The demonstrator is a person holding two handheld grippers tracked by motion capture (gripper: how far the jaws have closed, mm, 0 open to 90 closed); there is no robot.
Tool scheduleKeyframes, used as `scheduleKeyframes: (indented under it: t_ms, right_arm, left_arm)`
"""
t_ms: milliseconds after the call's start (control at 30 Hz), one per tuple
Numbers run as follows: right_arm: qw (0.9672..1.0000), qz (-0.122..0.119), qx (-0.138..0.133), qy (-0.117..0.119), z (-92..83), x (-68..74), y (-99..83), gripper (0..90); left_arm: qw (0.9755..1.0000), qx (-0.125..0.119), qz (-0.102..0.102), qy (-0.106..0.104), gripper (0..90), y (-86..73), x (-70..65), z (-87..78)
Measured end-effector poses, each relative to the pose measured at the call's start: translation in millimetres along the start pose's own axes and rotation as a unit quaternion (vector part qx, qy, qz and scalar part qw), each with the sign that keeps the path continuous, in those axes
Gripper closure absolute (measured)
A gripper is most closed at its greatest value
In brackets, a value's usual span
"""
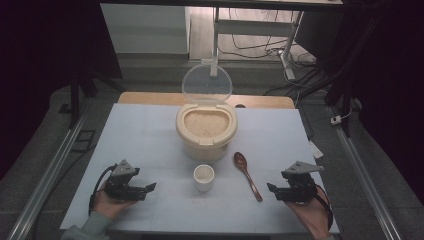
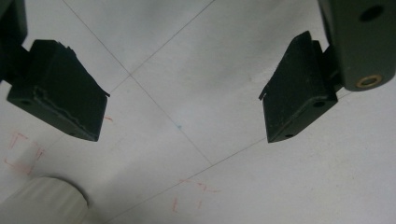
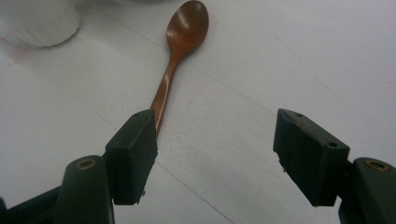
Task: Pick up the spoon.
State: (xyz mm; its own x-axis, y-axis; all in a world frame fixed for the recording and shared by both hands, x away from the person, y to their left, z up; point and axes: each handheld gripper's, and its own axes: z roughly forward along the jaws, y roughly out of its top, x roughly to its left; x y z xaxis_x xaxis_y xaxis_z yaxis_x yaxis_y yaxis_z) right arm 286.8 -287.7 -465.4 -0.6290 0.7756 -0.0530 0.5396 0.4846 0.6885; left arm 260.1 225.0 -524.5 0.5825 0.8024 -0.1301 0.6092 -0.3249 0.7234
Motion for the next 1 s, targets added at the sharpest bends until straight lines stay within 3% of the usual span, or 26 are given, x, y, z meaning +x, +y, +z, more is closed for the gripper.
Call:
scheduleKeyframes:
  t_ms: [67,300,567,700,733,767,1000]
  right_arm:
    - [1.0,0.0,0.007,-0.004,0.2,4.8,2.6,31.8]
    - [0.9987,0.006,0.045,0.02,9.6,16.1,11.0,34.2]
    - [0.9963,0.011,0.082,0.026,19.6,24.6,20.8,36.9]
    - [0.9921,0.013,0.124,0.018,31.8,31.4,26.5,38.9]
    - [0.9921,0.013,0.124,0.018,31.8,31.4,26.5,38.9]
    - [0.9897,0.012,0.141,0.016,37.2,33.8,27.7,39.4]
    - [0.9867,0.01,0.161,0.018,48.9,38.3,31.2,42.1]
  left_arm:
    - [1.0,0.002,0.001,0.0,14.1,0.1,0.2,0.5]
    - [1.0,0.006,0.003,0.0,14.1,0.2,-0.4,2.4]
    - [0.9999,0.01,0.005,0.001,14.1,0.0,-0.8,3.5]
    - [0.9999,0.012,0.006,0.002,14.1,0.3,-0.7,4.5]
    - [0.9999,0.012,0.006,0.002,14.1,0.3,-0.8,4.8]
    - [0.9999,0.013,0.006,0.001,14.1,0.4,-0.8,5.1]
    - [0.9999,0.015,0.008,0.002,14.1,0.6,-0.3,6.2]
